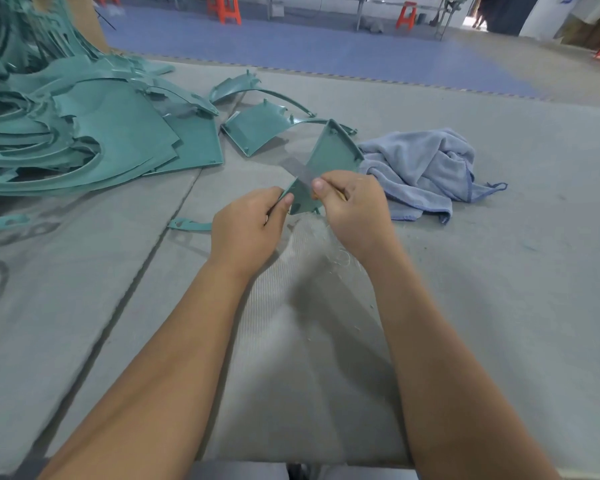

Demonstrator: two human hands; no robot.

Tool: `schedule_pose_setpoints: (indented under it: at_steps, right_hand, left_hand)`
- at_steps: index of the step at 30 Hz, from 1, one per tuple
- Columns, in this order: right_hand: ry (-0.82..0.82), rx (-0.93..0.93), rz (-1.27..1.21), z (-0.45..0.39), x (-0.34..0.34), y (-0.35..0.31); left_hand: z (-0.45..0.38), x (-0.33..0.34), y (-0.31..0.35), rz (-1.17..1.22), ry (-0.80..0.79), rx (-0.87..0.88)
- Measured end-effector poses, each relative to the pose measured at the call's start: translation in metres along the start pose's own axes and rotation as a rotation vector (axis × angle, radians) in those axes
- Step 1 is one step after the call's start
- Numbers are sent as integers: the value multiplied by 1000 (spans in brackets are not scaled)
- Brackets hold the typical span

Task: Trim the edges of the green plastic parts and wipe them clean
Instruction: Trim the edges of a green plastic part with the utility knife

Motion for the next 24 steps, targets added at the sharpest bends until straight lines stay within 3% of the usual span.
schedule_pose_setpoints:
  at_steps: [3, 9, 17, 24]
  right_hand:
    - [-2, 2, -8, 1, -2, -2]
    - [145, 88, -219, -7, -22, -1]
    - [206, 41, -10, -3, -31, -1]
    - [196, 35, -4, 6, -37, -2]
  left_hand:
    - [0, 0, 0, -14, -3, -2]
    - [1, 1, 1, -24, -7, 3]
    - [1, 1, 2, -12, -7, 13]
    - [2, 1, 6, -35, -27, 35]
Point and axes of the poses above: each hand's wrist, its own z-axis away from the middle knuckle, its own x-axis out of the palm, y = z × x, the point moved 8 cm from there along -z, towards the middle knuckle, and after that the axes turned 12 degrees about -y, right-handed, at the moved point
